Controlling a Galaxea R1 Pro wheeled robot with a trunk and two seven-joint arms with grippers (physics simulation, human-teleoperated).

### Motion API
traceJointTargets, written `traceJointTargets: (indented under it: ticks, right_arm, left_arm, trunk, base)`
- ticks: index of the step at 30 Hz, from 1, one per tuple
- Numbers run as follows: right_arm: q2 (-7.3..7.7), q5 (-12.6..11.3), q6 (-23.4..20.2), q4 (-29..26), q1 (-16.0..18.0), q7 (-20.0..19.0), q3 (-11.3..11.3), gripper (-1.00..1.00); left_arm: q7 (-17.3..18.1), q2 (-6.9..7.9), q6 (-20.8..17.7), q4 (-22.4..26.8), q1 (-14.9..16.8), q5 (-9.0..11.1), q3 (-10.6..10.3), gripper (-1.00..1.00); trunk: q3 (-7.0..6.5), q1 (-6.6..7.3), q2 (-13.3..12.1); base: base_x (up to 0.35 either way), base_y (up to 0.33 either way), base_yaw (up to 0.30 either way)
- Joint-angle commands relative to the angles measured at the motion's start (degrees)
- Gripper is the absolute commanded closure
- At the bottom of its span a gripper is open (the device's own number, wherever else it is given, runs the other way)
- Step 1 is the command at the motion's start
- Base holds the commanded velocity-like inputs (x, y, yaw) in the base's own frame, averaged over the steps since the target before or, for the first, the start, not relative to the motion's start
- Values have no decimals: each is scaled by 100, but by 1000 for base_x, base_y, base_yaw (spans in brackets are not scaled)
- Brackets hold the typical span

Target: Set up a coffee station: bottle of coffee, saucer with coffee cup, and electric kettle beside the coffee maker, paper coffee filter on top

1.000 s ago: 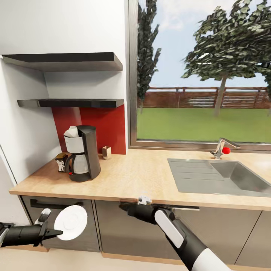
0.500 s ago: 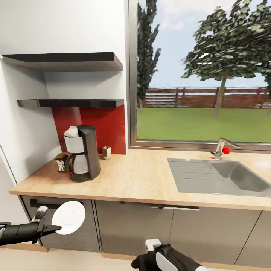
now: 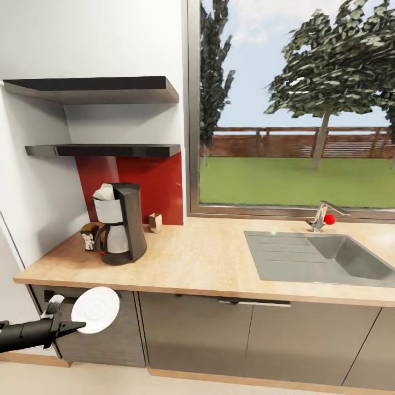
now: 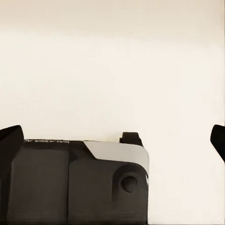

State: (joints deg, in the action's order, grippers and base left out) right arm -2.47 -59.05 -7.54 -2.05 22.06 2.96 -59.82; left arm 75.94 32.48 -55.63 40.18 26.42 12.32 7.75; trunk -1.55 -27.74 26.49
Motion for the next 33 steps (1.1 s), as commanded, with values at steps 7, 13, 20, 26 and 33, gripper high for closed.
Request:
traceJointTargets:
  ticks: [7, 13, 20, 26, 33]
  right_arm:
    - [125, -38, 20, 43, -269, 29, -35, -100]
    - [70, -38, 23, 48, -289, 21, -34, -100]
    - [68, -45, 79, 41, -306, -2, -38, -100]
    - [58, -45, 272, 43, -490, -144, -38, -100]
    - [94, -37, 496, 55, -594, -368, -30, -100]
  left_arm:
    - [-624, -7, -103, 2, -16, 57, 789, 100]
    - [-430, 34, -161, 74, -59, 132, 776, 100]
    - [-316, 15, -104, 84, -73, 347, 1003, 100]
    - [-307, 8, -88, 86, -75, 377, 1129, 100]
    - [-284, 13, -55, 110, -83, 385, 1140, 100]
  trunk:
    - [2, -2, 3]
    - [2, -2, 3]
    - [2, -2, 3]
    - [2, -2, 3]
    - [2, -2, 3]
  base:
    - [0, 0, 0]
    - [0, 0, 0]
    - [0, 0, 0]
    - [0, 0, 0]
    - [0, 0, 0]
